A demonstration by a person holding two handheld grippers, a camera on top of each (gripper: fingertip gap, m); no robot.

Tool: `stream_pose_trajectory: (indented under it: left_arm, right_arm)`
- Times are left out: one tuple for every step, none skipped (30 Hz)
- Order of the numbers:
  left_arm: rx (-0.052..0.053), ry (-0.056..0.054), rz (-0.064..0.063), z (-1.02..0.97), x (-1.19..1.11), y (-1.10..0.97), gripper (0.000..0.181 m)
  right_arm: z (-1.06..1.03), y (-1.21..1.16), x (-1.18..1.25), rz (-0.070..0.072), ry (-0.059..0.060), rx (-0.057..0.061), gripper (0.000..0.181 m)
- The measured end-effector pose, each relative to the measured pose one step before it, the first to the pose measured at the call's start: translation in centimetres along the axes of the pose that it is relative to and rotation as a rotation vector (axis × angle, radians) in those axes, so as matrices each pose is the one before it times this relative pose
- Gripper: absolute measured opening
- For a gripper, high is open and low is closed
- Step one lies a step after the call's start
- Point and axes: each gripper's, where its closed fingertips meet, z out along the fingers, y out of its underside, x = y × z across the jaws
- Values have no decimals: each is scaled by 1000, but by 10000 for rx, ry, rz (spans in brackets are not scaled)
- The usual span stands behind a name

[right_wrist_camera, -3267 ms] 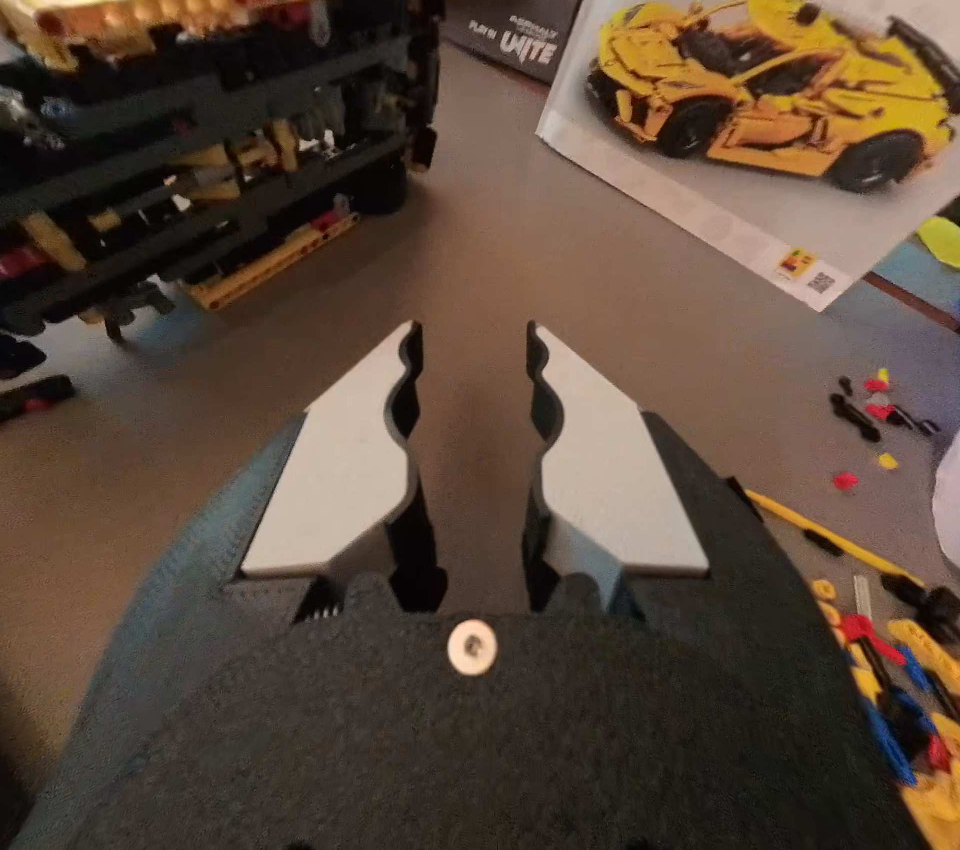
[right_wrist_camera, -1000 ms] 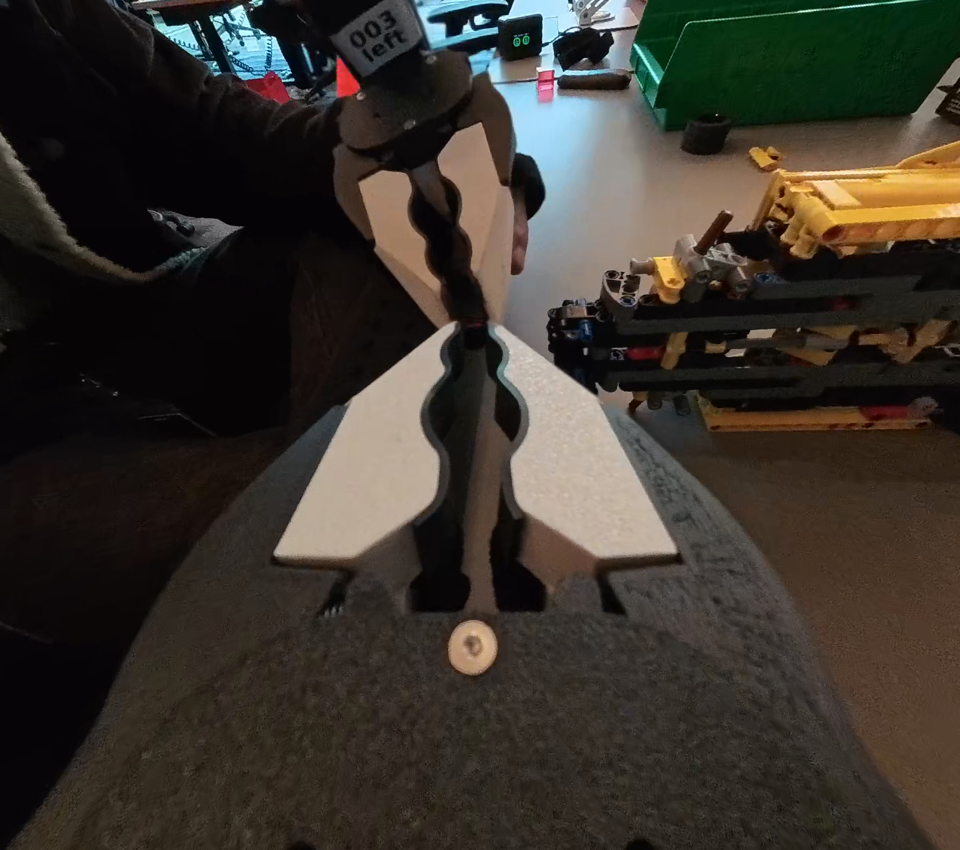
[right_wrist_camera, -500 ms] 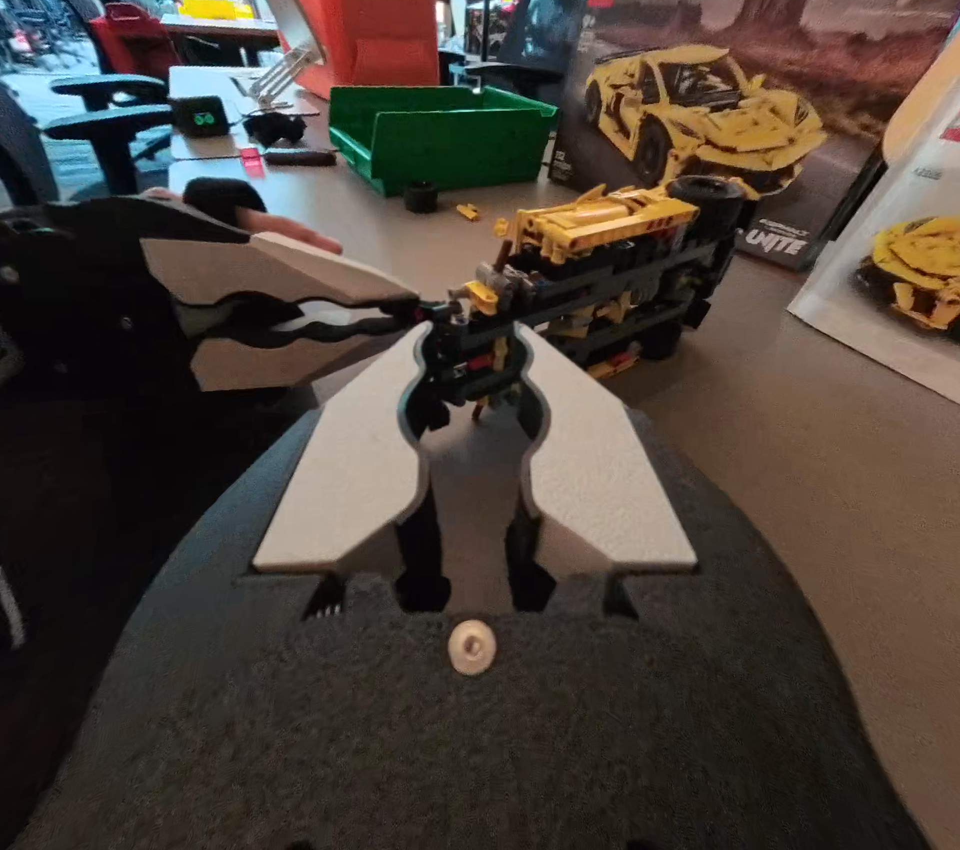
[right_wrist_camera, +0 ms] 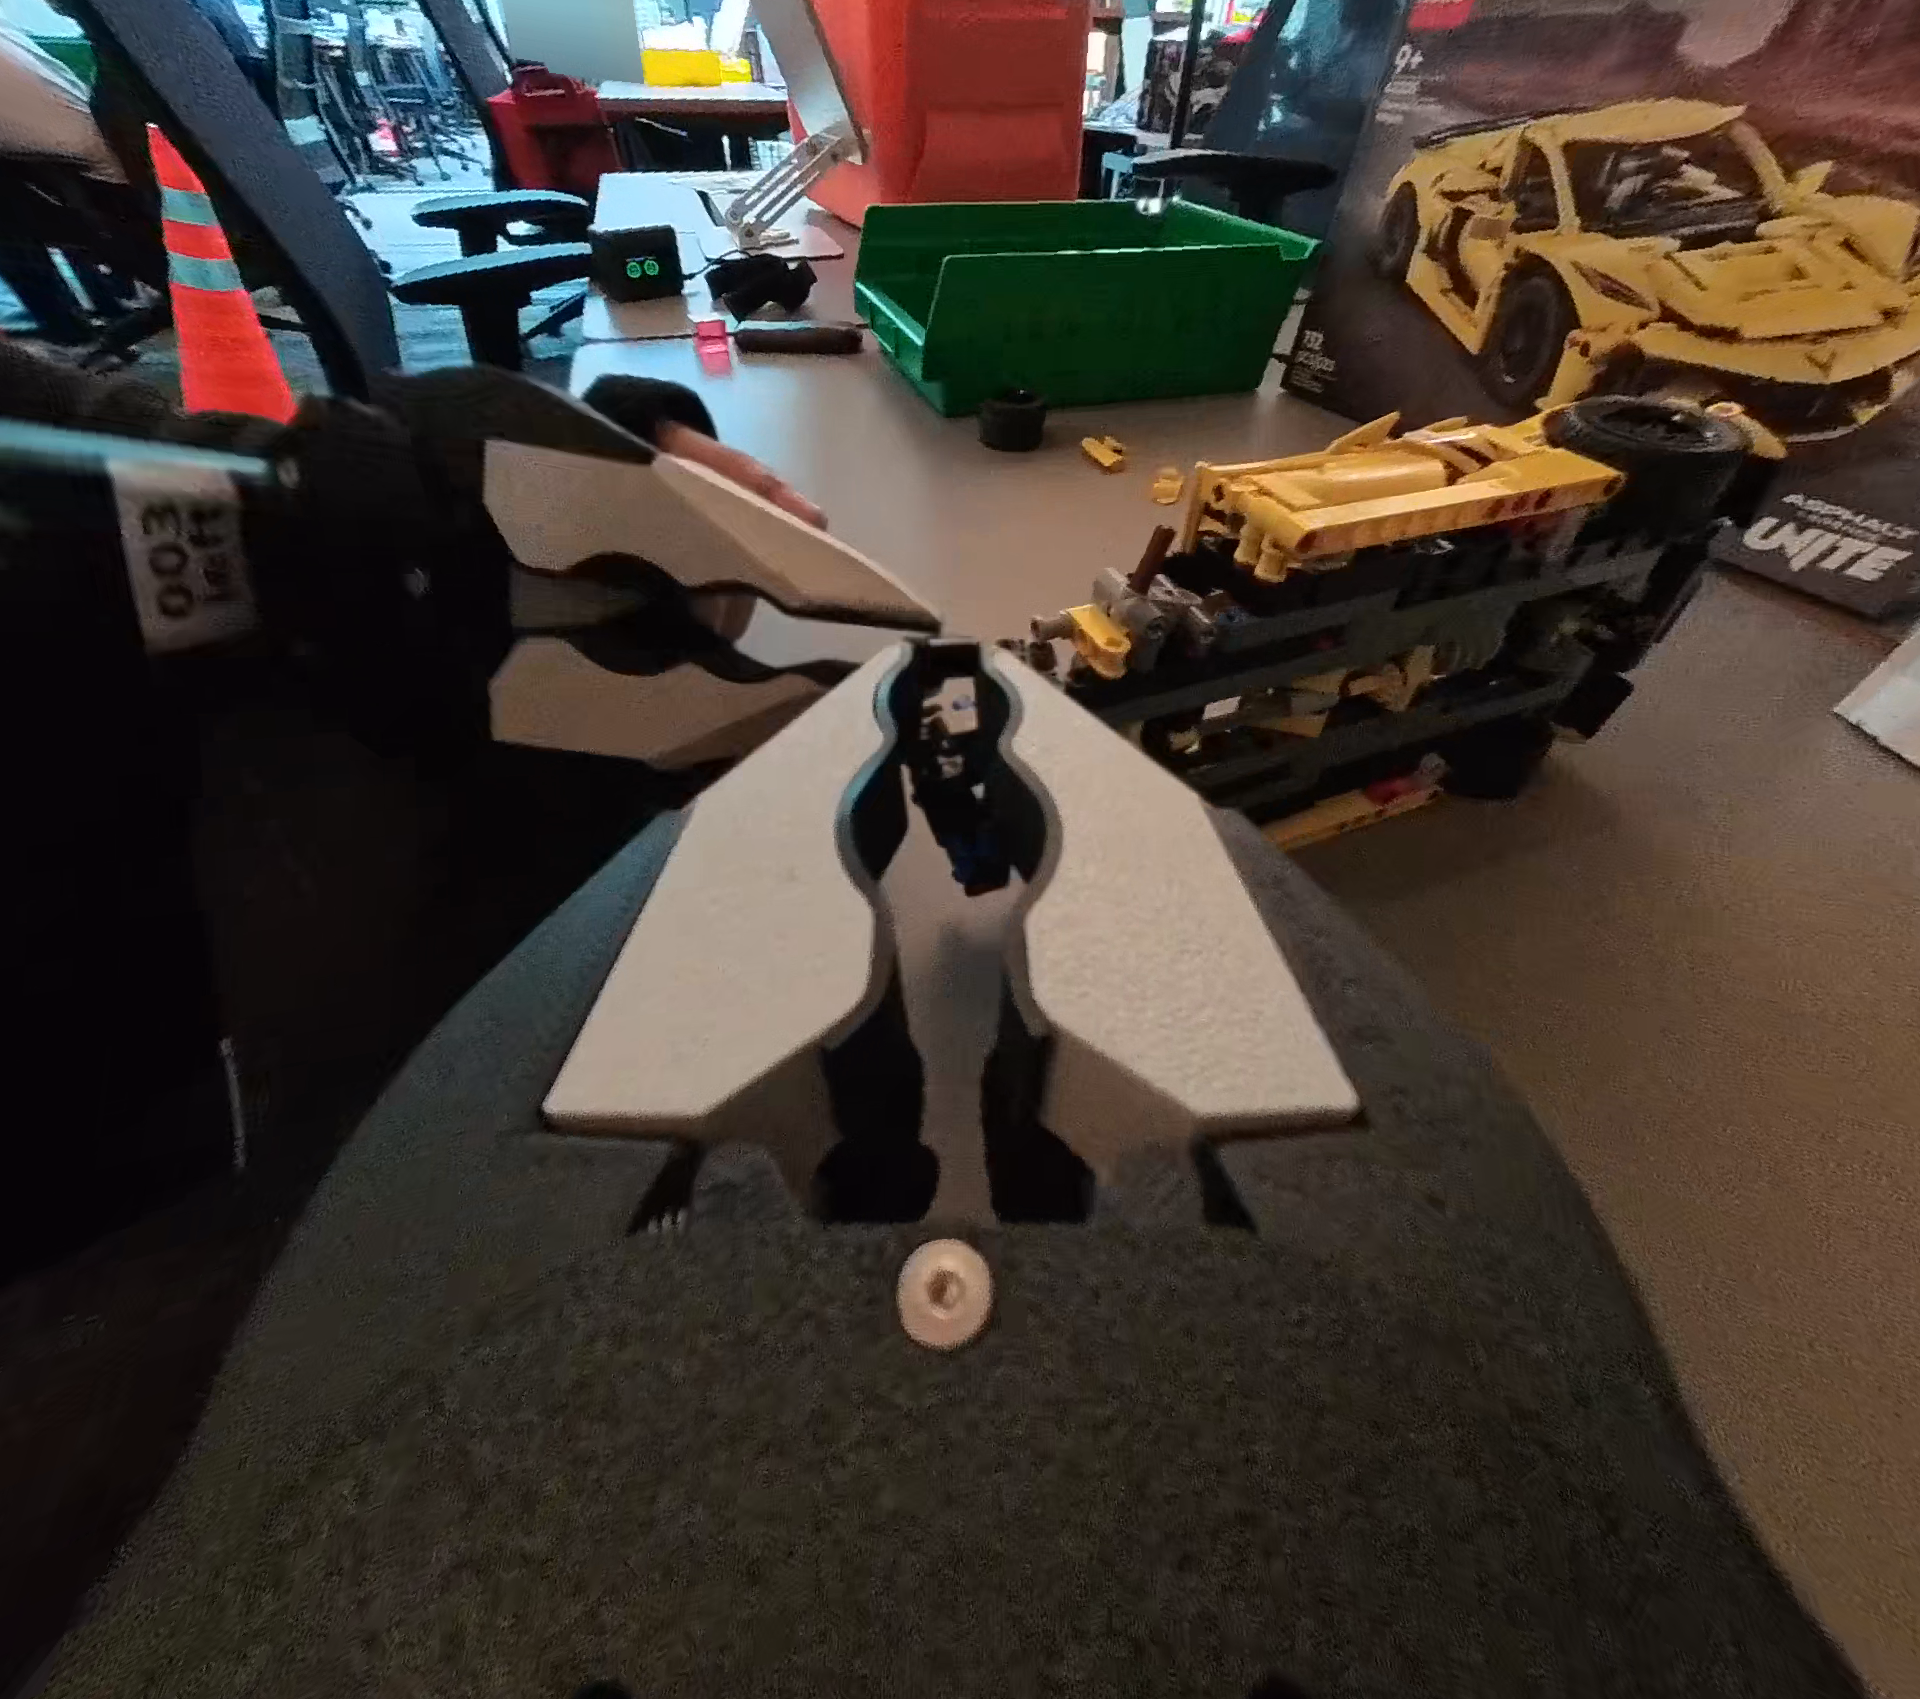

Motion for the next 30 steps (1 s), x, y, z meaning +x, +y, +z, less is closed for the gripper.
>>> stream_pose_trajectory:
  left_arm:
    - [170,448,-1230,-99,-256,-62,7]
    - [179,486,-1582,-134,-430,-116,10]
    - [130,693,-1959,-76,-289,-86,12]
    - [99,916,-2219,-20,-54,-80,17]
    - [125,1074,-2258,-12,141,-170,26]
    - [227,1115,-2076,-88,235,-396,29]
    - [409,1004,-1862,-206,226,-647,30]
    - [409,938,-1632,-196,312,-479,31]
    - [156,880,-1327,-91,344,-88,31]
    - [-9,845,-981,-27,493,-38,31]
    - [18,700,-684,-41,552,-149,31]
    - [4,404,-488,18,297,29,31]
    - [-159,240,-349,132,141,344,28]
    - [-194,268,-271,192,253,353,27]
    - [-66,266,-227,128,289,160,27]
    - [9,174,-176,24,116,36,23]
    - [73,92,-144,-82,-2,-111,16]
    - [84,66,-137,-128,-21,-147,9]
    - [32,53,-129,-67,-16,-51,9]
    - [8,18,-61,-21,-26,12,9]
    - [23,-20,28,6,-19,-21,8]
    - [15,-25,63,-1,13,-2,9]
    - [3,-16,37,9,2,-7,9]
    - [5,30,-14,-15,28,-10,9]
    - [0,50,-64,-16,14,-11,9]
    - [0,25,-67,-19,-27,-5,9]
    - [5,44,-39,-3,25,-3,9]
    - [1,31,-18,-13,27,6,9]
    - [18,-37,23,-16,-48,-1,9]
    - [68,-104,92,-23,-94,-63,8]
  right_arm:
    - [-198,-250,296,-174,204,226,8]
    - [-253,-389,140,-104,91,299,8]
    - [-250,-341,189,-92,136,231,8]
    - [-222,-348,51,-193,106,248,8]
    - [-179,-461,-232,-229,0,265,8]
    - [-106,-513,-328,-274,-18,288,8]
    - [-31,-427,-370,-256,-27,240,8]
    - [-5,-292,-406,-244,-55,123,8]
    - [64,-166,-358,-190,-58,49,8]
    - [73,-50,-344,-83,-94,13,8]
    - [127,102,-279,-61,-82,-68,8]
    - [164,33,-237,-100,-68,-56,8]
    - [85,-140,-121,-64,-24,50,8]
    - [29,-136,-138,-11,-72,88,8]
    - [-31,-222,-206,12,-107,129,8]
    - [-13,-147,-135,20,-89,80,8]
    - [17,47,-101,-25,-35,-22,8]
    - [94,131,-30,-20,11,-67,8]
    - [66,28,13,-45,24,-25,8]
    - [6,13,29,0,14,-22,8]
    - [7,35,16,41,6,-3,8]
    - [-32,-17,-67,1,9,3,8]
    - [-36,48,5,5,12,-22,8]
    - [10,-1,2,50,-7,16,8]
    - [17,27,43,26,-4,-14,8]
    - [25,62,38,2,11,-45,8]
    - [11,-80,-58,0,-16,29,8]
    - [-24,-37,-36,1,-1,12,8]
    - [-29,48,23,-32,29,-20,8]
    - [-3,101,104,-49,122,-37,8]
